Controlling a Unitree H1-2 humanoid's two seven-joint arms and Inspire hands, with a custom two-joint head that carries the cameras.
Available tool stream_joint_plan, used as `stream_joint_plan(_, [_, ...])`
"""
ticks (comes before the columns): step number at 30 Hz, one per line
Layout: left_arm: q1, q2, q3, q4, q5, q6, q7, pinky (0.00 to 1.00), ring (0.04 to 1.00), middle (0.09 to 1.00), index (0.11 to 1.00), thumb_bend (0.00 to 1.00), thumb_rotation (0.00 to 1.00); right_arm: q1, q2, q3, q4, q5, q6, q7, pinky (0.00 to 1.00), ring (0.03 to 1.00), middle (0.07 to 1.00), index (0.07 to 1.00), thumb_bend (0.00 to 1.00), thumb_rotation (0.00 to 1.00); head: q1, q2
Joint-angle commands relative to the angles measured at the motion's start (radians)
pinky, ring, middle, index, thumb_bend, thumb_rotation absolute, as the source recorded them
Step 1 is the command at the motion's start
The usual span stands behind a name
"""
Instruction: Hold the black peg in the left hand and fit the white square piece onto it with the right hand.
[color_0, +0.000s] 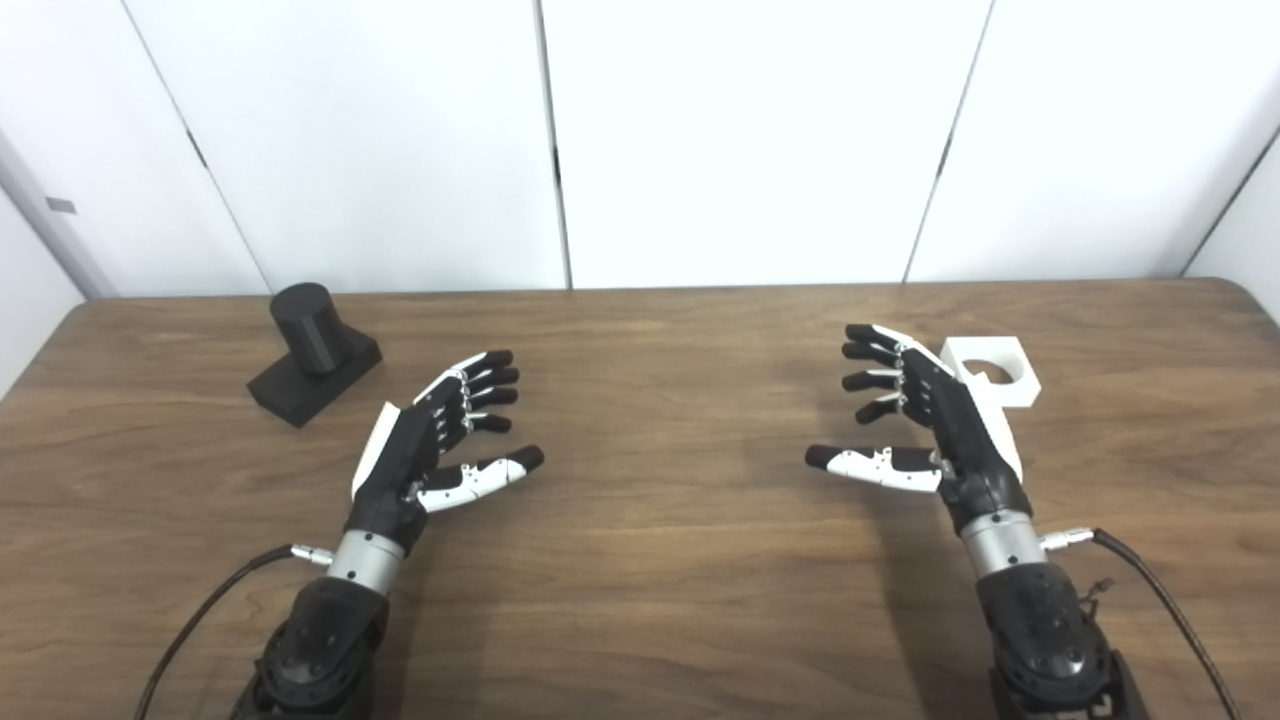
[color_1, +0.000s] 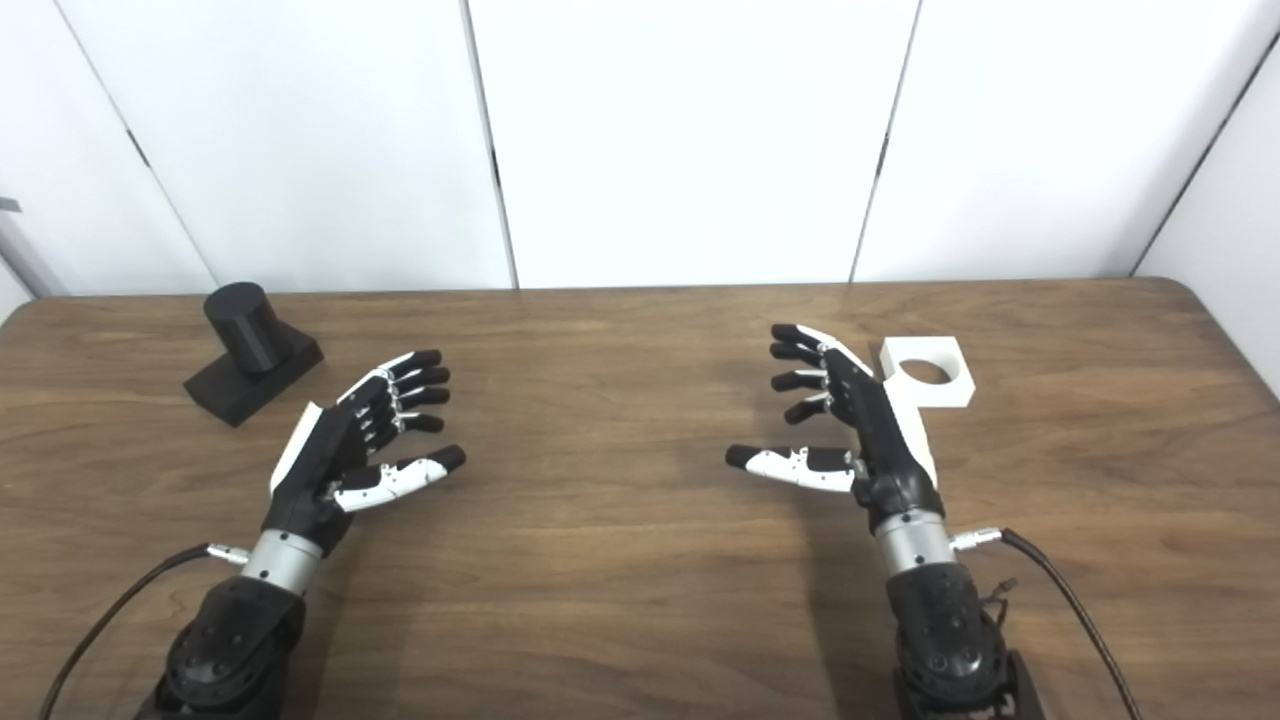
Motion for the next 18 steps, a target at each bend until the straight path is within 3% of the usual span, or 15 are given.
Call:
stream_joint_plan(1, [-0.033,0.008,0.000,-0.037,-0.008,-0.020,-0.005,0.68,0.783,0.808,0.818,0.78,0.09,-0.029,-0.006,-0.002,-0.025,-0.001,-0.037,-0.005,0.52,0.676,0.774,0.787,0.75,0.02,0.000,0.000])
stream_joint_plan(8, [-0.031,0.011,-0.005,-0.033,-0.007,-0.037,-0.009,0.70,0.784,0.815,0.810,0.77,0.09,-0.027,-0.006,-0.002,-0.027,0.002,-0.039,-0.004,0.51,0.668,0.766,0.781,0.75,0.01,0.018,-0.002])
stream_joint_plan(15, [-0.025,-0.014,-0.024,-0.045,0.040,-0.032,0.022,0.66,0.780,0.814,0.804,0.77,0.12,-0.012,-0.023,-0.018,-0.047,0.021,-0.018,0.009,0.54,0.684,0.772,0.787,0.73,0.04,0.185,-0.018])
stream_joint_plan(18, [-0.023,-0.029,-0.036,-0.052,0.042,-0.015,0.023,0.66,0.778,0.814,0.797,0.77,0.13,-0.011,-0.035,-0.033,-0.044,0.054,-0.030,0.021,0.55,0.687,0.774,0.785,0.73,0.00,0.241,-0.034])
